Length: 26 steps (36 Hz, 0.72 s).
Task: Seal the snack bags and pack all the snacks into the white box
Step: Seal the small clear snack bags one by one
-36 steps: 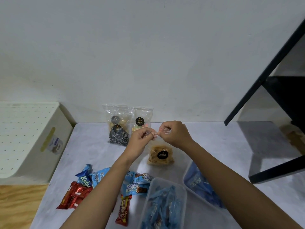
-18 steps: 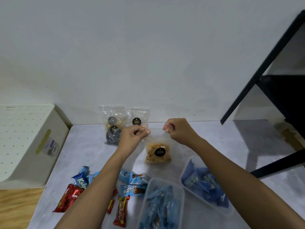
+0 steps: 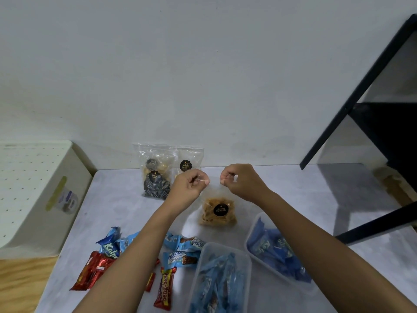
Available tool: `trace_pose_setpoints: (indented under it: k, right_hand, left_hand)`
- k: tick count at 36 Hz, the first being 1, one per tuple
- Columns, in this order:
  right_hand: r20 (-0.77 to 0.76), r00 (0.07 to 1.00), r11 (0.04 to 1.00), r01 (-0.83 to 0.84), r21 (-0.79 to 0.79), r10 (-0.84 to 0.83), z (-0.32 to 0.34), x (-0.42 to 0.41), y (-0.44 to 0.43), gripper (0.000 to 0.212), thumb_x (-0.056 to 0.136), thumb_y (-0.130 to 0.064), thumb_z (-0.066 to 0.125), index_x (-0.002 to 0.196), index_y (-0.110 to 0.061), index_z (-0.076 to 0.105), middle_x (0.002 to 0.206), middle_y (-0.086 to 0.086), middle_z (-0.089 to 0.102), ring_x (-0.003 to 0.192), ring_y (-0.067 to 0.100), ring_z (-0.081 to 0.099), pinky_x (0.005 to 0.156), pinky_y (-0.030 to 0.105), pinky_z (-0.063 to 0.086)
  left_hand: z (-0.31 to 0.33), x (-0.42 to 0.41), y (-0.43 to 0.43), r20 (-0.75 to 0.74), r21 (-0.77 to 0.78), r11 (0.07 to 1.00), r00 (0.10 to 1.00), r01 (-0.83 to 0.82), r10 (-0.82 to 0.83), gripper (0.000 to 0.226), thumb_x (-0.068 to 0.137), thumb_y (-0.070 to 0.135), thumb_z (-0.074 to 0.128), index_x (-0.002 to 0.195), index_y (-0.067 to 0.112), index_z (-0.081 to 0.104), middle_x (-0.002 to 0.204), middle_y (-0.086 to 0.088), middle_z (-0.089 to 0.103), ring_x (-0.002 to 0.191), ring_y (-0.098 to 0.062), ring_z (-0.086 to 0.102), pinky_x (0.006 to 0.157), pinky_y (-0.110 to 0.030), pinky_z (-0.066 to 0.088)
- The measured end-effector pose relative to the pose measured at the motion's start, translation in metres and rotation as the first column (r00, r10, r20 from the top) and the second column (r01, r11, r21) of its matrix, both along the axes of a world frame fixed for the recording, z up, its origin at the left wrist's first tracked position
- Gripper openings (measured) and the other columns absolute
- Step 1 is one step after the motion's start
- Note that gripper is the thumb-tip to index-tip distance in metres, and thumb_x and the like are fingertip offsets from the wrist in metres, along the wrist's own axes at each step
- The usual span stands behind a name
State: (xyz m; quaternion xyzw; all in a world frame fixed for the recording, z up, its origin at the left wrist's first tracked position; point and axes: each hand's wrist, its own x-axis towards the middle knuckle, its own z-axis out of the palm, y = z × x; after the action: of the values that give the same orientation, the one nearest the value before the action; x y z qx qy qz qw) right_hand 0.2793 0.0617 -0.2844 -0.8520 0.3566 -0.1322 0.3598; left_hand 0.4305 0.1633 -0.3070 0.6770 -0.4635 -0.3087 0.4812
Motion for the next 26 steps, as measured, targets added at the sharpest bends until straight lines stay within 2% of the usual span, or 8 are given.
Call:
trace_pose_setpoints:
  k: [5, 9, 11, 15, 17, 19, 22, 26]
  right_hand:
    - [-0.021, 1.0, 0.999, -0.017, 0.031, 0.018, 0.005, 0.001, 0.002, 0.007, 0.078, -0.021, 0.064, 0.073, -0.023, 0.069, 0.071, -0.008, 0.066, 0.072, 0.013, 0.06, 0.073, 0.035, 0.051]
    - [-0.006, 1.0, 0.991, -0.003, -0.13, 0.002, 0.005, 0.001, 0.003, 0.011, 0.079, -0.015, 0.062, 0.072, -0.013, 0.07, 0.069, -0.012, 0.062, 0.071, 0.011, 0.057, 0.077, 0.032, 0.044]
    - [0.023, 1.0, 0.99, 0.021, -0.142, -0.018, 0.003, 0.0, 0.002, 0.011, 0.078, -0.012, 0.064, 0.07, -0.012, 0.071, 0.066, -0.013, 0.06, 0.066, 0.007, 0.054, 0.073, 0.028, 0.042]
    - [0.046, 0.998, 0.999, 0.042, 0.024, -0.043, 0.007, -0.004, 0.0, 0.004, 0.077, -0.016, 0.073, 0.073, -0.015, 0.074, 0.069, -0.006, 0.069, 0.067, 0.005, 0.06, 0.066, 0.019, 0.049]
    - [0.028, 0.998, 0.994, 0.049, 0.098, -0.052, 0.011, -0.01, -0.004, 0.001, 0.076, -0.017, 0.075, 0.076, -0.015, 0.075, 0.073, -0.005, 0.07, 0.066, 0.001, 0.06, 0.06, 0.006, 0.046]
    - [0.014, 0.997, 0.99, 0.076, 0.122, -0.079, 0.013, -0.019, -0.009, 0.0, 0.077, -0.017, 0.074, 0.077, -0.018, 0.074, 0.075, -0.006, 0.07, 0.068, -0.002, 0.06, 0.057, 0.002, 0.043]
    - [0.006, 0.993, 0.99, 0.113, 0.089, -0.114, 0.01, -0.029, -0.012, 0.007, 0.081, -0.017, 0.07, 0.075, -0.02, 0.072, 0.077, -0.003, 0.068, 0.072, 0.002, 0.058, 0.061, 0.009, 0.043]
    - [-0.014, 0.988, 0.987, 0.152, 0.057, -0.152, 0.003, -0.026, -0.007, 0.016, 0.084, -0.009, 0.063, 0.074, -0.019, 0.07, 0.079, -0.006, 0.066, 0.076, 0.005, 0.058, 0.067, 0.015, 0.044]
  left_hand:
    - [0.002, -0.002, 0.001, 0.043, -0.018, 1.0, 0.999, -0.015, 0.015, 0.027, 0.085, 0.003, 0.062, 0.072, 0.026, 0.058, 0.077, 0.009, 0.059, 0.064, 0.006, 0.05, 0.065, -0.007, 0.038]
    - [0.005, -0.005, -0.001, -0.014, -0.04, 0.999, 1.0, -0.002, 0.001, 0.02, 0.08, 0.001, 0.068, 0.071, 0.019, 0.065, 0.073, 0.002, 0.059, 0.062, 0.002, 0.049, 0.065, -0.007, 0.04]
    - [0.003, -0.004, -0.001, -0.06, -0.042, 0.999, 0.998, -0.012, 0.009, 0.018, 0.079, 0.002, 0.07, 0.072, 0.018, 0.068, 0.073, 0.002, 0.061, 0.064, 0.001, 0.052, 0.067, -0.008, 0.042]
    - [0.001, -0.002, -0.001, -0.113, -0.056, 0.997, 0.993, -0.05, 0.043, 0.02, 0.076, 0.001, 0.072, 0.073, 0.021, 0.07, 0.072, 0.001, 0.063, 0.065, -0.002, 0.055, 0.066, -0.012, 0.047]
    - [0.001, 0.0, 0.0, -0.129, -0.069, 0.995, 0.99, -0.069, 0.06, 0.02, 0.075, -0.001, 0.072, 0.073, 0.019, 0.071, 0.071, 0.003, 0.063, 0.062, 0.003, 0.054, 0.064, -0.01, 0.046]
    - [0.001, 0.004, 0.002, -0.144, -0.068, 0.992, 0.985, -0.103, 0.093, 0.02, 0.076, -0.001, 0.071, 0.075, 0.018, 0.07, 0.073, 0.004, 0.064, 0.063, 0.004, 0.055, 0.065, -0.009, 0.047]
    - [0.001, 0.008, 0.003, -0.163, -0.059, 0.991, 0.981, -0.116, 0.105, 0.022, 0.076, -0.001, 0.07, 0.075, 0.021, 0.069, 0.077, 0.004, 0.065, 0.071, -0.004, 0.057, 0.069, -0.012, 0.05]
    - [0.002, 0.001, 0.0, -0.112, -0.057, 0.99, 0.987, -0.126, 0.119, 0.014, 0.077, 0.001, 0.071, 0.082, 0.015, 0.07, 0.079, 0.004, 0.064, 0.065, 0.004, 0.055, 0.065, -0.008, 0.046]
